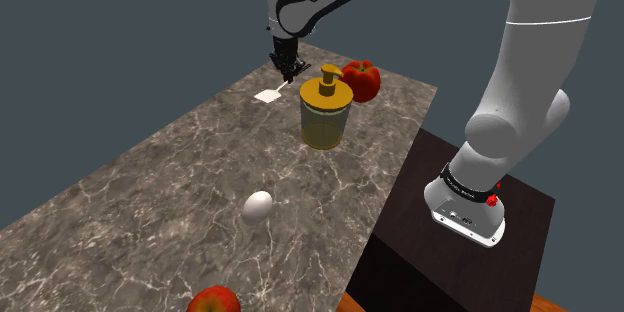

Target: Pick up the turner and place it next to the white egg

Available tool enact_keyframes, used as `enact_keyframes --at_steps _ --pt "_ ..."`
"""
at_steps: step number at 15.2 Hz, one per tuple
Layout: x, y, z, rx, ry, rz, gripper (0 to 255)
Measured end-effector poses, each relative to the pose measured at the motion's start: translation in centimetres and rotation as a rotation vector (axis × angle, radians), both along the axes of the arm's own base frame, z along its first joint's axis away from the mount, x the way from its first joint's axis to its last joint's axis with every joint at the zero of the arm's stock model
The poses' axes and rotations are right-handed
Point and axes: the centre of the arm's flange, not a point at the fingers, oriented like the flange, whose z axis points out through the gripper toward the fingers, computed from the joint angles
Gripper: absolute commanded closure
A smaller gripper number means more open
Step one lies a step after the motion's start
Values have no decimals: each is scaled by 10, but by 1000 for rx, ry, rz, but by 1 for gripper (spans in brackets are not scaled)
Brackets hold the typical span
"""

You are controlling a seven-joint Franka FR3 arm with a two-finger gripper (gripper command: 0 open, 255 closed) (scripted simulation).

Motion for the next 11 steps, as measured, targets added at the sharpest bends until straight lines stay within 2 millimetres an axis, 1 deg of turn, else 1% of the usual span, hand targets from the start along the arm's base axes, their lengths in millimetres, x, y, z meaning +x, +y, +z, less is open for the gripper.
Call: enact_keyframes --at_steps 6,7,11 --pt "0 0 0 0 0 0 255" --pt "0 0 2 0 0 0 255" --pt "-1 0 21 0 0 0 255"
